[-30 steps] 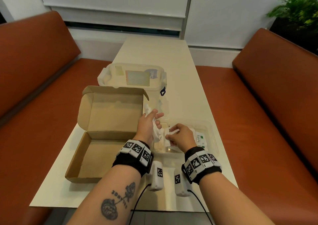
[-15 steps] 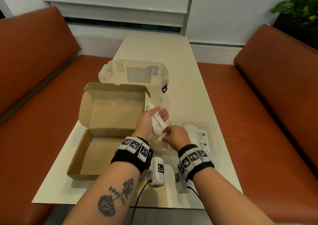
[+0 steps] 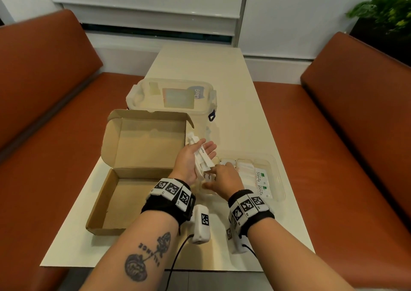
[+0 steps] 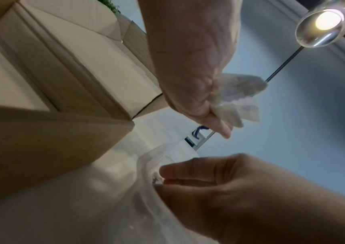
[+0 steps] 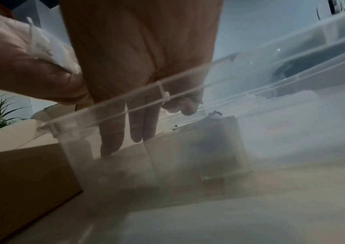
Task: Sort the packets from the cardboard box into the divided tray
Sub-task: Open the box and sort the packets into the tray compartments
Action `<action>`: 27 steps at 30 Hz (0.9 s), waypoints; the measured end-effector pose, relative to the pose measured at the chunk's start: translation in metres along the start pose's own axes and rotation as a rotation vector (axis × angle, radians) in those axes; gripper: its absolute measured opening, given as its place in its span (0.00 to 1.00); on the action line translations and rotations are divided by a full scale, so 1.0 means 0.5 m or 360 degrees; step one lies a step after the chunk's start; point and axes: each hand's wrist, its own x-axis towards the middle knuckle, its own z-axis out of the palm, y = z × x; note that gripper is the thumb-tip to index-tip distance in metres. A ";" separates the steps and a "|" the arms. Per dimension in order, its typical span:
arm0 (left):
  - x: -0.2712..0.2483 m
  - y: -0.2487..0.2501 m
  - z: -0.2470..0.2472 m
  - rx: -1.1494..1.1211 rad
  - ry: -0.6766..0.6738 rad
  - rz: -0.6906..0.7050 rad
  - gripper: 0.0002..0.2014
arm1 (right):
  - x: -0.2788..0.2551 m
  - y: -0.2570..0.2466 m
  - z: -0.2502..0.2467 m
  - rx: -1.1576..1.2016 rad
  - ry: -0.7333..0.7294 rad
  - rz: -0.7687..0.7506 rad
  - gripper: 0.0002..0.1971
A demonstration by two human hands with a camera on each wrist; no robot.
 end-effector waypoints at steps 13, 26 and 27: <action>-0.004 -0.028 0.016 0.0238 -0.0056 0.0001 0.14 | -0.019 -0.012 -0.085 0.1132 0.0413 0.0183 0.11; 0.012 -0.049 0.016 0.0637 0.0195 0.0282 0.00 | -0.015 0.060 -0.148 0.1255 0.0331 0.0249 0.10; 0.011 -0.050 0.018 0.0742 0.0171 0.0301 0.02 | -0.012 0.065 -0.159 0.1203 0.0347 0.0229 0.10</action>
